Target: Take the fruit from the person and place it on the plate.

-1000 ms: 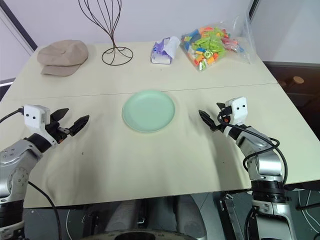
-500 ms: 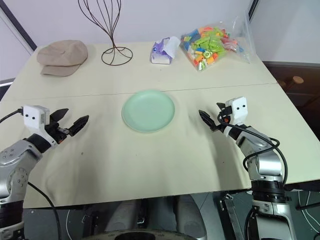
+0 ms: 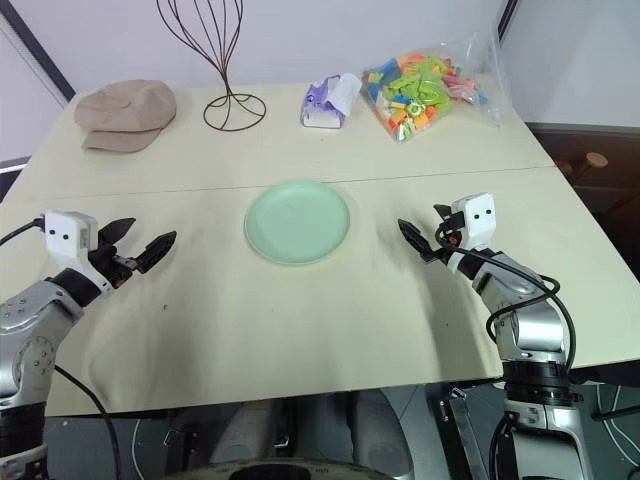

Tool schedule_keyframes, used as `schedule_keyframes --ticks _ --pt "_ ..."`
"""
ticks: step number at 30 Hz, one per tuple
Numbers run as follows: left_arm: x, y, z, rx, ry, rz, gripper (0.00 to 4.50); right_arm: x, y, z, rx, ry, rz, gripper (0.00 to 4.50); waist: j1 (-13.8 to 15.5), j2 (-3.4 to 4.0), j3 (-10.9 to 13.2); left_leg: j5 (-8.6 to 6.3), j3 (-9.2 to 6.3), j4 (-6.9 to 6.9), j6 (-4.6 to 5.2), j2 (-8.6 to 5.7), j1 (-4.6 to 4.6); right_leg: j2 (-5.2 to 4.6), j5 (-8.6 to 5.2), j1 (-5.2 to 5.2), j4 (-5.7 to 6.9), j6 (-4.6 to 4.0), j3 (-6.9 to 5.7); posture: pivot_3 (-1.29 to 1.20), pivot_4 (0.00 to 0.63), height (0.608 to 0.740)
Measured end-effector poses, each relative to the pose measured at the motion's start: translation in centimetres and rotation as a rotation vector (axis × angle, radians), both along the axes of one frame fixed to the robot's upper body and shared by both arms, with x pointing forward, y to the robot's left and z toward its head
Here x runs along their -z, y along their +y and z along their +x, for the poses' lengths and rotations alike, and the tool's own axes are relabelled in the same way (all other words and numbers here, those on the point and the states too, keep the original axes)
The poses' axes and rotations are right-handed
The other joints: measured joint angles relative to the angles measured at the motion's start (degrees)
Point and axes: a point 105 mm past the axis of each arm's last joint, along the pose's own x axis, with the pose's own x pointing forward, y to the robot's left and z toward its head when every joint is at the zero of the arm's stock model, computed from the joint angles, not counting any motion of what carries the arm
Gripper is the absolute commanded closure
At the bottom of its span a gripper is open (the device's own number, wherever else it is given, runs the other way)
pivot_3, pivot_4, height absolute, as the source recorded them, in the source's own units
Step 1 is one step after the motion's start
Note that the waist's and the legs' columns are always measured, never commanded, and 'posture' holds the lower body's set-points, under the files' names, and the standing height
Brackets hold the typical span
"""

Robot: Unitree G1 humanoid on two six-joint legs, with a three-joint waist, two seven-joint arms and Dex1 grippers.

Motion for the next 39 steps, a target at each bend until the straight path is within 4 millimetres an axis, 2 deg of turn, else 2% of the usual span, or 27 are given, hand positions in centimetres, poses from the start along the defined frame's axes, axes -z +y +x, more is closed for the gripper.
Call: schedule_keyframes --ticks 33,36,39 --pt "-0.3 0.0 0.0 0.015 -0.004 0.016 0.00 0.0 -0.2 0.1 0.022 -0.001 -0.001 0.09 0.01 0.00 0.00 0.00 0.00 0.00 0.00 0.00 0.00 0.00 0.00 0.00 0.00 0.00 0.00 0.00 0.150 0.740" --pt "-2.1 -0.3 0.3 0.044 -0.043 0.065 0.00 0.1 -0.3 0.0 0.025 0.001 0.000 0.09 0.07 -0.01 0.00 0.00 -0.01 0.01 0.00 0.00 0.00 0.00 -0.01 0.00 0.00 -0.01 0.00 0.00 0.150 0.740" --pt "-6.6 -1.6 1.3 0.084 -0.180 0.104 0.00 0.1 -0.3 0.0 0.025 0.001 0.001 0.09 0.33 -0.02 0.01 0.00 -0.03 0.08 0.00 -0.03 0.00 0.04 0.00 0.08 -0.01 -0.01 -0.02 0.00 0.150 0.740"
